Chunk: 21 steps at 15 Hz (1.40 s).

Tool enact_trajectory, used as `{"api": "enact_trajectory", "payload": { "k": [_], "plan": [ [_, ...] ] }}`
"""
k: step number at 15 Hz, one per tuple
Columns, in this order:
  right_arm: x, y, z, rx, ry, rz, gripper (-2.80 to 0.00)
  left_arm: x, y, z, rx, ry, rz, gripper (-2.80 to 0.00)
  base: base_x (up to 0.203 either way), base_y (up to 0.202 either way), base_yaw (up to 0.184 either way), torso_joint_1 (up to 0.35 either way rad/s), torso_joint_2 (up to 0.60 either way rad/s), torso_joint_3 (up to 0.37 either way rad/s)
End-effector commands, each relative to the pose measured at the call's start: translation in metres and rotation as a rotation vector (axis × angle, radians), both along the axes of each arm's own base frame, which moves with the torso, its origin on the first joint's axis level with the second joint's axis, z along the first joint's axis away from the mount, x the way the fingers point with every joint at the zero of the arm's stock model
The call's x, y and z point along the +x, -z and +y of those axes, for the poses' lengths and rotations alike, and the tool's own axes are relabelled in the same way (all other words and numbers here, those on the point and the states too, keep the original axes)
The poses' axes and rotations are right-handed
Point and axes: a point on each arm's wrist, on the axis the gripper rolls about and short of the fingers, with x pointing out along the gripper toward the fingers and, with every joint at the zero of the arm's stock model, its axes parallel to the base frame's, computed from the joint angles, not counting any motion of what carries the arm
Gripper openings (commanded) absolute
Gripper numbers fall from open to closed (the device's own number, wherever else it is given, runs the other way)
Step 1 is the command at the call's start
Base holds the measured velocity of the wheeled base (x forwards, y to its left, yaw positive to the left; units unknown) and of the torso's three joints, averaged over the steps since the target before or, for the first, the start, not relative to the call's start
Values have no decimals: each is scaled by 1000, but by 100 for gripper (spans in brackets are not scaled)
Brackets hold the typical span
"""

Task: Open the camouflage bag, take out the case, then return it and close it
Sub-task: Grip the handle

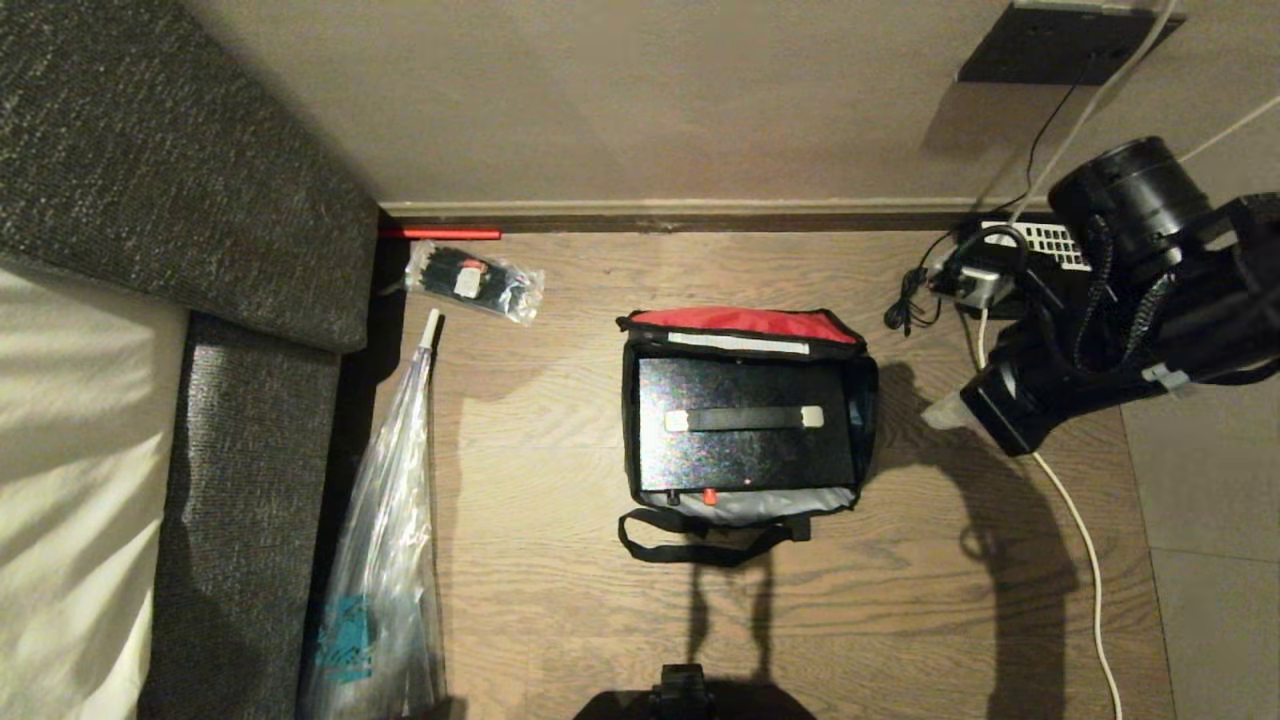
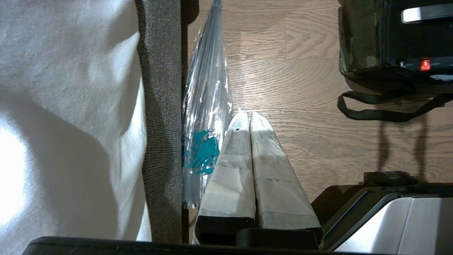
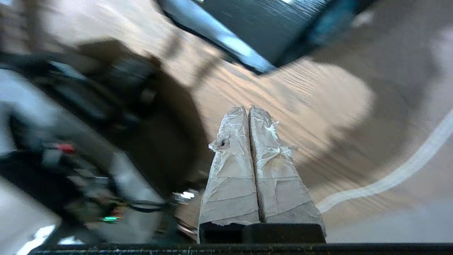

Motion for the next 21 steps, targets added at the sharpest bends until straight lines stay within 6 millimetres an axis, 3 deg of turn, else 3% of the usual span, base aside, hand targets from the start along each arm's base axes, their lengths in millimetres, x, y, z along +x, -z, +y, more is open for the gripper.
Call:
{"api": "enact_trajectory", "payload": {
  "k": [1,5,6,10,16,21],
  "plan": [
    [16,20,16,-105,24,29,-280,0,0,0,0,0,3,-280,0,0,0,0,0,0],
    [40,37,51,-111,-30,-8,-280,0,0,0,0,0,3,-280,0,0,0,0,0,0],
    [44,38,55,-104,-38,-35,0,0,0,0,0,0,3,-280,0,0,0,0,0,0],
    [38,72,66,-248,-46,-51,0,0,0,0,0,0,3,-280,0,0,0,0,0,0],
    [23,96,95,-256,-174,-429,0,0,0,0,0,0,3,-280,0,0,0,0,0,0],
    [11,121,89,-449,-327,-771,0,0,0,0,0,0,3,-280,0,0,0,0,0,0]
  ]
}}
